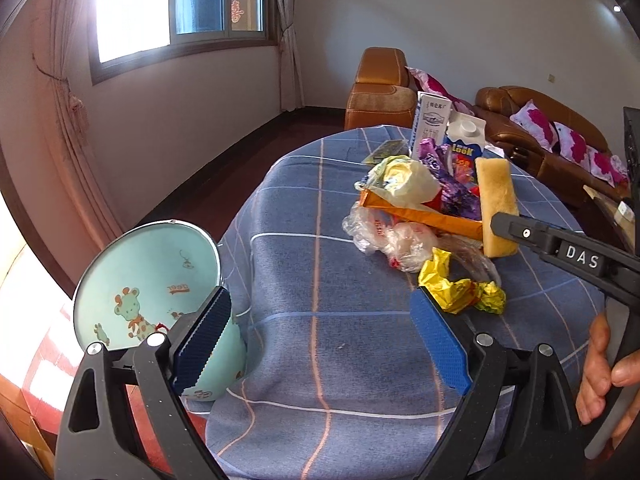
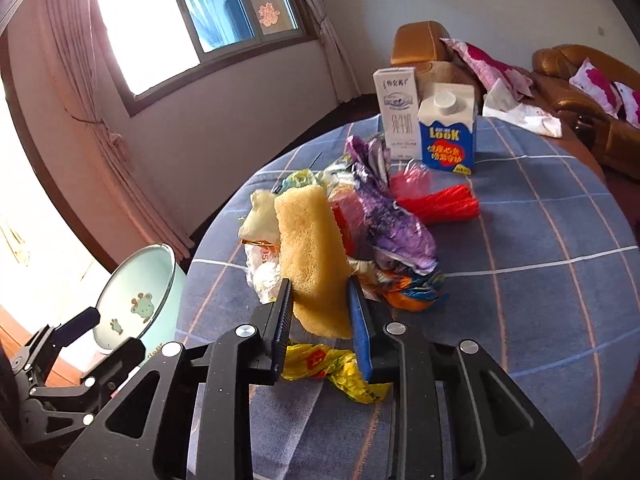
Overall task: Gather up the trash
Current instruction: 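Grasp the yellow wrapper with the left tool while the right tool grasps the yellow sponge, then move both tools over the blue bin and release the wrapper and sponge, then move both open tools back toward the trash on the table, then grasp the white plastic bag with the left tool while the right tool grasps the purple wrapper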
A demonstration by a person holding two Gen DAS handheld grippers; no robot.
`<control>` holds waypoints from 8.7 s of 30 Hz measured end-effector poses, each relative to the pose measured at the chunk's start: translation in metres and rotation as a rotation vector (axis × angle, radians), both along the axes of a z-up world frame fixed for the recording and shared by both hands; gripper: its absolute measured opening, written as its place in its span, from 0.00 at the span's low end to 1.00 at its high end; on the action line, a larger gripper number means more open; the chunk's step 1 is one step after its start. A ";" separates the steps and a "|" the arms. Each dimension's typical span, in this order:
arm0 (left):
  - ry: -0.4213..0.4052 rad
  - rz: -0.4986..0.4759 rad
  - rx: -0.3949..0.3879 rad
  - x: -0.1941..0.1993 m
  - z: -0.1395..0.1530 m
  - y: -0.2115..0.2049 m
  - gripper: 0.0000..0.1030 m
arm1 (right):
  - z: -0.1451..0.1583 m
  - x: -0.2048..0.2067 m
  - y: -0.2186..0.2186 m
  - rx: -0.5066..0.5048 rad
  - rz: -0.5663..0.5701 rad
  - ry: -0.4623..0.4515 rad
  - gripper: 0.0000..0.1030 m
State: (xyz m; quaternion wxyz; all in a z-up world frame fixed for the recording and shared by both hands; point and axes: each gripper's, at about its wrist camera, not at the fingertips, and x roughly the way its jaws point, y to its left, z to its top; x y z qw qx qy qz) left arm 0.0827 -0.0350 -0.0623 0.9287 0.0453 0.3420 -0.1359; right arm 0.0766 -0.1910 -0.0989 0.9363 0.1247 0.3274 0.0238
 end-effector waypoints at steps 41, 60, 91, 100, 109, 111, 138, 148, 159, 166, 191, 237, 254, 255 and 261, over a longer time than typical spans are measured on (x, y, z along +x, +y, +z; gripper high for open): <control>0.058 -0.139 -0.026 -0.005 -0.006 -0.050 0.36 | -0.007 -0.048 -0.019 -0.145 -0.134 0.053 0.28; -0.003 0.024 -0.009 -0.007 0.014 0.028 0.36 | 0.000 -0.025 0.051 -0.158 0.011 0.039 0.28; -0.052 0.372 -0.021 0.009 0.022 0.171 0.36 | 0.007 0.034 0.179 -0.214 0.268 0.018 0.28; -0.036 0.441 -0.017 0.017 0.015 0.198 0.36 | 0.003 0.056 0.220 -0.228 0.346 0.026 0.28; 0.011 0.479 0.005 0.029 -0.002 0.210 0.36 | -0.010 0.077 0.246 -0.223 0.390 0.059 0.28; 0.026 0.477 0.013 0.033 -0.007 0.209 0.37 | -0.015 0.083 0.252 -0.226 0.402 0.071 0.28; 0.120 0.480 0.030 0.055 -0.038 0.219 0.50 | -0.052 0.122 0.277 -0.189 0.460 0.178 0.47; 0.075 0.504 0.044 0.044 -0.020 0.214 0.70 | -0.026 0.112 0.257 -0.165 0.393 0.124 0.61; 0.030 0.488 0.050 0.031 -0.001 0.195 0.76 | -0.005 0.094 0.226 -0.158 0.320 0.084 0.65; 0.017 0.455 0.065 0.024 0.005 0.175 0.79 | 0.005 0.083 0.203 -0.144 0.264 0.066 0.65; 0.029 0.204 0.063 0.004 0.000 0.056 0.85 | -0.007 0.009 0.044 -0.144 -0.040 0.055 0.63; -0.008 -0.106 -0.071 0.101 0.029 -0.087 0.23 | 0.006 0.036 -0.062 -0.068 -0.062 0.025 0.19; -0.040 0.024 -0.012 0.035 0.034 0.001 0.23 | 0.006 -0.004 -0.013 -0.074 -0.070 0.066 0.19; -0.041 0.028 -0.011 0.034 0.034 0.004 0.23 | 0.007 -0.005 -0.008 -0.075 -0.063 0.064 0.19; -0.040 0.065 -0.011 0.026 0.034 0.024 0.23 | 0.005 -0.009 0.025 -0.092 -0.012 0.065 0.19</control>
